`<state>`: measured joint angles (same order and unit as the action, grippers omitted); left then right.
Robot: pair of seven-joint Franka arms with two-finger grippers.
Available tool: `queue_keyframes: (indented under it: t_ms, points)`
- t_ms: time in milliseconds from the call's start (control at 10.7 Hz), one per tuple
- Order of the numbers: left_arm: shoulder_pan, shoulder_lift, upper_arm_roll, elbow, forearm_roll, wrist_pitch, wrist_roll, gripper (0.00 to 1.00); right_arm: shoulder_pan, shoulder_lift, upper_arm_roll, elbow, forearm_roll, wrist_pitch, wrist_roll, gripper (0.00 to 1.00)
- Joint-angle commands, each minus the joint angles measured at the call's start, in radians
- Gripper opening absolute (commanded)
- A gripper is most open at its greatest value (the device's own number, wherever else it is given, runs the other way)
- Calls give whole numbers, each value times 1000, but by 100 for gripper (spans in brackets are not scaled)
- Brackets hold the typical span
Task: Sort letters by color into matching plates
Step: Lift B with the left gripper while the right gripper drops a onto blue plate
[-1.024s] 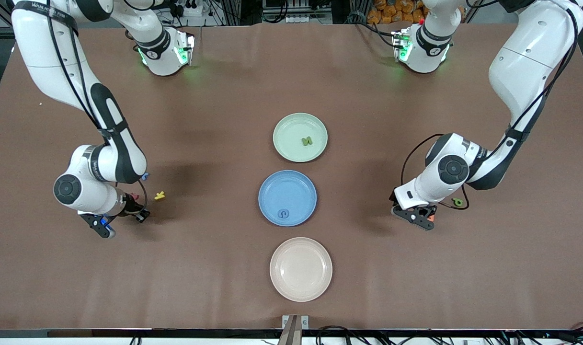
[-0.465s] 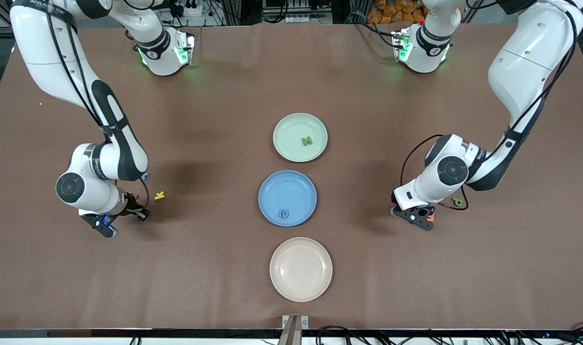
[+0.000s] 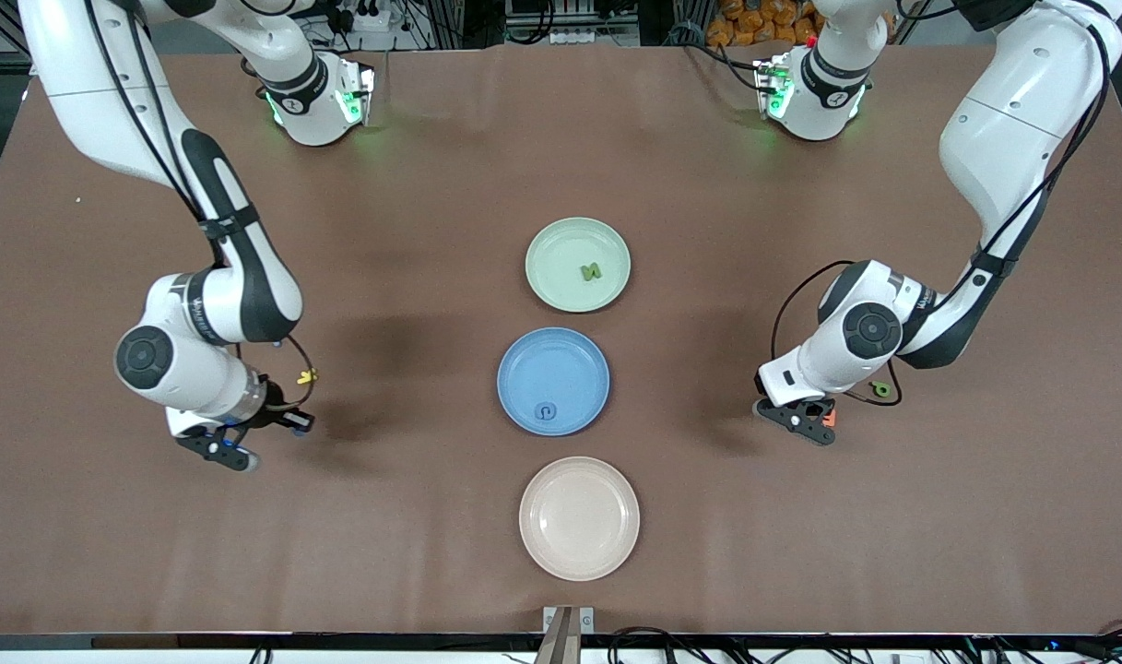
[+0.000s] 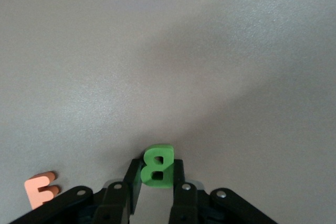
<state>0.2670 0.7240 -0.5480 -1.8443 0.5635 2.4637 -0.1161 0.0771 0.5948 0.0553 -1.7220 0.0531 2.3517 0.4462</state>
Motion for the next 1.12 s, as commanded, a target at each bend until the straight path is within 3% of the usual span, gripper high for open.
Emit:
queue_keyframes:
  t_ms: [0, 558, 838, 931, 1024]
  points:
    - [-2, 8, 5, 14, 26, 8, -2, 0, 47, -9, 73, 22, -13, -11, -21, 20]
    - [12, -52, -1, -1, 21, -9, 4, 0, 314, 65, 75, 155, -15, -3, -15, 23]
    - [14, -132, -50, -3, 4, -155, -5, 0, 388, 117, 78, 203, -12, 0, -11, 24]
    - [14, -156, -65, -1, -25, -199, -7, 0, 404, 137, 80, 228, -12, 3, -11, 26]
    - [14, -178, -73, -4, -52, -244, -5, 0, 415, 155, 81, 249, -12, 4, -9, 37]
